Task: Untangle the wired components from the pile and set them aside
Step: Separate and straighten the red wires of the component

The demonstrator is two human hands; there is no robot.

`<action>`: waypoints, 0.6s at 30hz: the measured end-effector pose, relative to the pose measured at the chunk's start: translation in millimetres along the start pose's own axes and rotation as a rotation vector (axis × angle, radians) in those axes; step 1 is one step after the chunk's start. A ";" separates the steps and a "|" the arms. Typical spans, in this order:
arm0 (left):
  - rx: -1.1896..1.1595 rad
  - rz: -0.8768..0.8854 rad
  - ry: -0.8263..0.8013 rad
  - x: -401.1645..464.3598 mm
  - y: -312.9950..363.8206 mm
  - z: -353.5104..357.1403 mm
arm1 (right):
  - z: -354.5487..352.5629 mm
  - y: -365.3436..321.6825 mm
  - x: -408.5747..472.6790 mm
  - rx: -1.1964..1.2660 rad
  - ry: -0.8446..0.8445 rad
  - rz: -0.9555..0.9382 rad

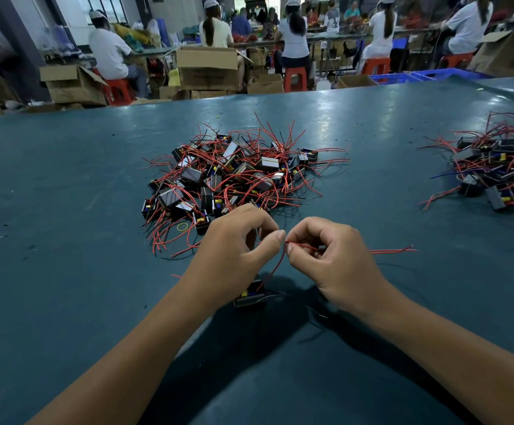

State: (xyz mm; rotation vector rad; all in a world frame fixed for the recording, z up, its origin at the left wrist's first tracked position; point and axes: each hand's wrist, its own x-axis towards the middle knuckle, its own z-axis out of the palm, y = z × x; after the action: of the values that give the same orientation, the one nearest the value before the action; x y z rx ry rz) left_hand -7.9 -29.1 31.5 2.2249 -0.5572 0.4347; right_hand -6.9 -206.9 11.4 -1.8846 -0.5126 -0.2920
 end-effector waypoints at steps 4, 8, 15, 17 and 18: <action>-0.236 -0.153 -0.088 1.2 -3.3 -1.8 | -1.1 3.1 2.2 0.076 0.000 0.054; -0.344 -0.262 -0.103 1.7 -2.3 -0.8 | -1.6 4.9 3.0 0.114 -0.009 0.081; -0.074 -0.108 -0.060 -1.9 2.3 -3.5 | -3.3 4.1 3.7 0.111 -0.011 0.099; -0.045 -0.045 -0.005 -2.2 4.8 -6.0 | -3.6 2.1 2.6 0.092 -0.024 0.082; -0.048 -0.030 -0.004 -2.3 5.2 -6.6 | -3.4 0.9 1.9 0.081 -0.031 0.066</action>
State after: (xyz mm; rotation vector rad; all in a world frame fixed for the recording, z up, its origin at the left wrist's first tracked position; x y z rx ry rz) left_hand -13.4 -26.6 37.7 2.1863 -0.5300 0.3975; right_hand -4.6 -209.9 12.8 -1.8254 -0.4751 -0.1956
